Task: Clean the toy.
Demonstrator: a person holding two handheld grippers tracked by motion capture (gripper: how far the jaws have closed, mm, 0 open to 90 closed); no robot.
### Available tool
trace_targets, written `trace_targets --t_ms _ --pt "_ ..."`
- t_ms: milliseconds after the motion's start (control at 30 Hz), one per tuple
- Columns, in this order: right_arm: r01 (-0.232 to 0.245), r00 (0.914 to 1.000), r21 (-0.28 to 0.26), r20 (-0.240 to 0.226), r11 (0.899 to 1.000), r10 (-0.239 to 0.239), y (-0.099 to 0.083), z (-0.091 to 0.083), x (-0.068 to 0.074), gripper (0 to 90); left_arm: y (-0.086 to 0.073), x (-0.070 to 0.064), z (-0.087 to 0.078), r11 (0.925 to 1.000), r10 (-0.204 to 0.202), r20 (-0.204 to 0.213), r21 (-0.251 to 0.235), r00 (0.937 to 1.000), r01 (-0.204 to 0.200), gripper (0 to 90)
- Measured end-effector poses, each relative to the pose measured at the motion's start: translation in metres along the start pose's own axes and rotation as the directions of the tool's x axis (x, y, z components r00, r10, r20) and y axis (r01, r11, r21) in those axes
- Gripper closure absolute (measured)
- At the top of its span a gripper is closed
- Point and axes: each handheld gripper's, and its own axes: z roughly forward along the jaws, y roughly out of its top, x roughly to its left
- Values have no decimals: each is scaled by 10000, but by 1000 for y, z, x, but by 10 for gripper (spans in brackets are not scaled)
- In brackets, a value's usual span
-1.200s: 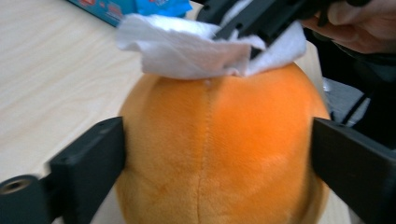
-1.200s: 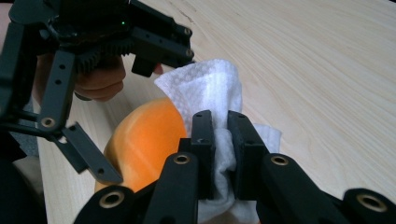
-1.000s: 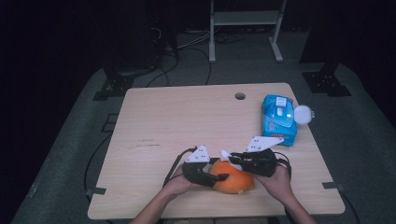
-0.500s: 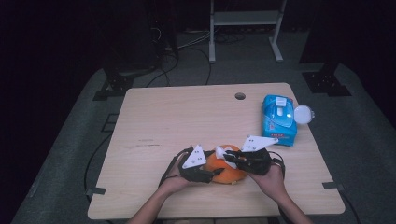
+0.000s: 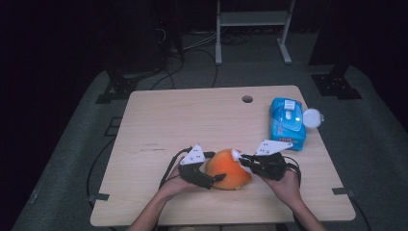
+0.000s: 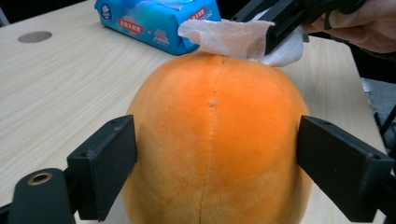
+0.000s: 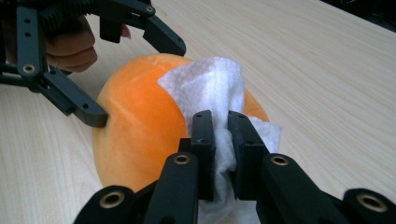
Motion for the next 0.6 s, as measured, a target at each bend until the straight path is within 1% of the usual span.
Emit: trace_targets --t_ms 67,100,133,200,233,267,300,367,433,533,600 --pt "66 10000 -97 8 9999 -66 3 0 2 805 0 0 0 10000 52 10 3 10000 -52 150" --pt "117 9999 -167 -31 9998 -118 5 0 5 805 0 -1 0 9997 238 38 45 9997 -238 188" --pt "187 9997 -233 -151 9996 -191 7 1 8 805 0 -2 0 9992 382 9 97 9993 -382 228" --pt "457 9967 -457 -649 9979 -486 11 3 16 803 0 -3 0 9987 399 -21 317 9992 -398 278" --pt "684 9950 -383 -708 9969 -710 13 5 21 802 0 -3 -1 9981 454 -9 428 9990 -454 293" --pt "887 9942 -304 -584 9956 -904 14 5 25 802 0 -1 -1 9981 436 23 441 9990 -437 303" --pt "966 9935 -283 -578 9949 -981 14 6 25 803 -2 0 -3 9982 359 63 477 9993 -361 315" --pt "796 9948 -274 -613 9965 -811 13 5 20 803 -4 4 -4 9987 198 65 470 9998 -201 326" --pt "600 9971 -220 -445 9980 -610 9 3 12 803 -6 7 -6 9990 22 50 443 10000 -25 332" --pt "64 9999 -39 -126 10000 -64 1 -3 -3 802 -8 10 -8 9990 -113 96 444 9999 108 332" --pt "-284 9995 15 -152 9996 284 -5 -5 -11 801 -10 12 -10 9988 -272 97 402 9996 268 332"
